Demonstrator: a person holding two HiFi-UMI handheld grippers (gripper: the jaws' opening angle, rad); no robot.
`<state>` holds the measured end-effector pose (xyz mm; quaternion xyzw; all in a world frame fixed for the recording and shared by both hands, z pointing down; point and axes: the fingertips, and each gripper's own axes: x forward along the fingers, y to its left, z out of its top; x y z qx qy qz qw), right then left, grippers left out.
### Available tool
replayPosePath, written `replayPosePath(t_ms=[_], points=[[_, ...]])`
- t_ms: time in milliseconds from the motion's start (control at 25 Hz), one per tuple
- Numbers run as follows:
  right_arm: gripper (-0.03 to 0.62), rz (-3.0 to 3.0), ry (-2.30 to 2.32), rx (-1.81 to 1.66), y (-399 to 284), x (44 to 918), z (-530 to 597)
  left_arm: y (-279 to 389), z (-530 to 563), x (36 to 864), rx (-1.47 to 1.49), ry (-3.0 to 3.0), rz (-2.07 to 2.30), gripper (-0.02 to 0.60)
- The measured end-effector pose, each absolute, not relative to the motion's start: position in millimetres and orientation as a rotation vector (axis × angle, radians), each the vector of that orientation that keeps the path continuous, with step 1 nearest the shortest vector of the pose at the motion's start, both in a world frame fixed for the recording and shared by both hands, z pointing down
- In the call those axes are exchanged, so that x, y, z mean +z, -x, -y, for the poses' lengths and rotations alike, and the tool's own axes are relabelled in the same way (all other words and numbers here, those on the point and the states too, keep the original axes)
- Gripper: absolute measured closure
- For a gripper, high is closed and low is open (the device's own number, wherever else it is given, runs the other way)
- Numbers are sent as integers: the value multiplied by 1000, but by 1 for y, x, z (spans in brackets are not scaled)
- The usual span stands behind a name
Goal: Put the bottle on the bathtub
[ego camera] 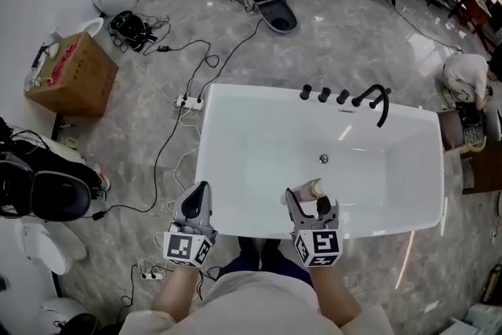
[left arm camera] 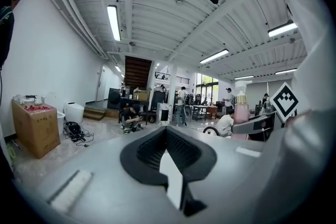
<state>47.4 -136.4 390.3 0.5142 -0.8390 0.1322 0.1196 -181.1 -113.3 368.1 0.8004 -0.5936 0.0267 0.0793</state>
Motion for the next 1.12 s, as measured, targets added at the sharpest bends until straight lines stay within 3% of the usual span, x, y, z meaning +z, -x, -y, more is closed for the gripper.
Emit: replayPosePath(t_ms=[1120], points=[[286,2369,-1458,420,-20,535,188,171,165,498,151,-2373,1657,574]])
